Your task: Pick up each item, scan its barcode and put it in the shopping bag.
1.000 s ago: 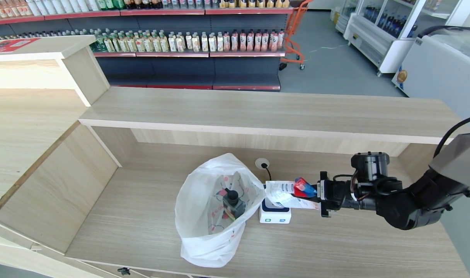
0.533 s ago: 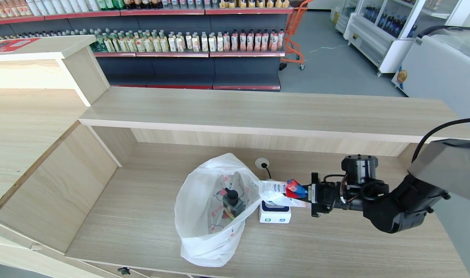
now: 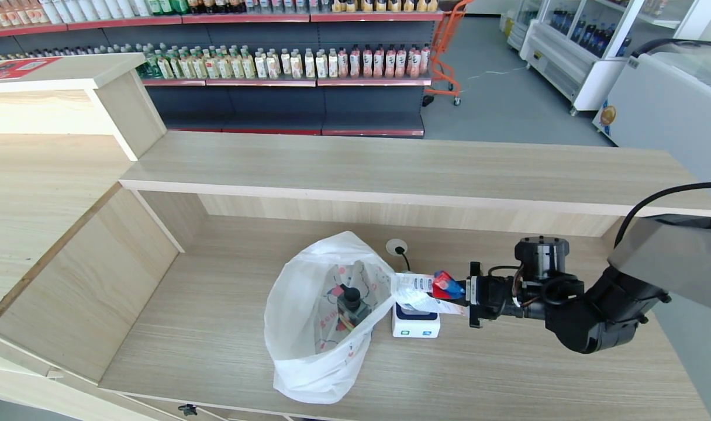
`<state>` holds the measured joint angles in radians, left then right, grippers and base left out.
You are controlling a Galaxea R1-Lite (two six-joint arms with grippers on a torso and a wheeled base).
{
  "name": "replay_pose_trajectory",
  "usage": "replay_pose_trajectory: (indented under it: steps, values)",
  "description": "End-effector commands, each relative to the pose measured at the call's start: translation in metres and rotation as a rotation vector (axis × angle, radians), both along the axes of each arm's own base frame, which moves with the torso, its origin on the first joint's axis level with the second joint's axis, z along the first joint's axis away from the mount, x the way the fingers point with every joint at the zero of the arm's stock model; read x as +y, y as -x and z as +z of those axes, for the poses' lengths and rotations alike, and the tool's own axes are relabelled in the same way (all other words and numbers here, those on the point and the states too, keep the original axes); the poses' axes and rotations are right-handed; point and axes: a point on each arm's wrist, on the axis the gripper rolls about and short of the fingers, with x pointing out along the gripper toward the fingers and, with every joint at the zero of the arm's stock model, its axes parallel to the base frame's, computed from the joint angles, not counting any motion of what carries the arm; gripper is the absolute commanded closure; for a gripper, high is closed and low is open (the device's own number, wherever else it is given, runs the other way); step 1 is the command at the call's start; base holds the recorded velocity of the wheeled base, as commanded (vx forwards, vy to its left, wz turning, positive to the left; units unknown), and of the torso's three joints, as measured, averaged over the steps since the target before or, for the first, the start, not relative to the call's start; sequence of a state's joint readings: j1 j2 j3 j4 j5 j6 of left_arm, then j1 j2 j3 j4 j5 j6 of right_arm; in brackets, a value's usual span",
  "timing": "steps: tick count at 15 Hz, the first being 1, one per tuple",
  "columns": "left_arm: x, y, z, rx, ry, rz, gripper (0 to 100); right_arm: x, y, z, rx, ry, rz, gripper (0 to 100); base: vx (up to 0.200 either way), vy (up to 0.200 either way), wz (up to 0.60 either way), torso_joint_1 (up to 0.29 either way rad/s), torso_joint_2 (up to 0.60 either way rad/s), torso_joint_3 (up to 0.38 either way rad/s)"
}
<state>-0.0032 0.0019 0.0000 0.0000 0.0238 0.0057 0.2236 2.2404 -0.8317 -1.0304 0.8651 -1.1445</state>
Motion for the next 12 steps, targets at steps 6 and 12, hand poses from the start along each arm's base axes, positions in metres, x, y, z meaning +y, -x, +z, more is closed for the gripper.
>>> replay_pose_trajectory:
  steps: [6,12]
  values:
    - [0.0,0.0,0.0,0.0,0.0,0.001,0,0.01,0.026,0.116,0.382,-0.522,-0.435,100,0.0,0.0,0.0,0.0,0.0,0.0]
    - [0.0,0.0,0.0,0.0,0.0,0.001,0,0.085,0.023,0.096,0.753,-0.577,-0.554,100,0.0,0.0,0.0,0.0,0.0,0.0]
